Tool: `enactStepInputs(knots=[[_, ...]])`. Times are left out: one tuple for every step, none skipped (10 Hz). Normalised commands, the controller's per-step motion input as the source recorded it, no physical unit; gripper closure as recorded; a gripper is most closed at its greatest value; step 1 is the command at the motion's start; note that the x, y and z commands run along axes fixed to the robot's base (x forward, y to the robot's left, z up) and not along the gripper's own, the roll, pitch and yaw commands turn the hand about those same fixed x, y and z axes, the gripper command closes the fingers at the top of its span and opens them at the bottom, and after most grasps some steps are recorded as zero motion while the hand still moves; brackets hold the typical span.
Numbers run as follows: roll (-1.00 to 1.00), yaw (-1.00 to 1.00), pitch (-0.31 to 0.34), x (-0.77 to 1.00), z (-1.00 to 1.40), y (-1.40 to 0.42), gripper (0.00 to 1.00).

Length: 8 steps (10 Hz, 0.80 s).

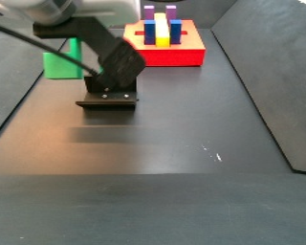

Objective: Pick up the green object. Move up. Place the green object on the fixture. Regrasp the green object. Move to above the board. Insert the green object.
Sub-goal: Place the green object on the fixture.

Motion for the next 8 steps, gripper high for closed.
enactStepInputs(knots=[[-0.48, -0.02, -1.0, 0.0, -0.1, -0.09, 1.0], [-0.42, -0.05, -1.0, 0.0, -0.13, -0.09, 1.0], [-0.27, 0.0, -0.983, 0.0, -0.11, -0.07, 1.0], [0.0, 0.0, -0.569, 0.0, 0.0, -0.17, 1.0], [0.21, 0.0, 0.0, 0.26, 0.05, -0.15, 1.0], [0.65, 0.0, 0.491, 0.46, 0.14, -0.14, 1.0], [0.88, 0.0, 0.694, 0.3, 0.12, -0.07, 1.0], [1.0, 0.06, 0.794, 0.31, 0.13, -0.05, 1.0]])
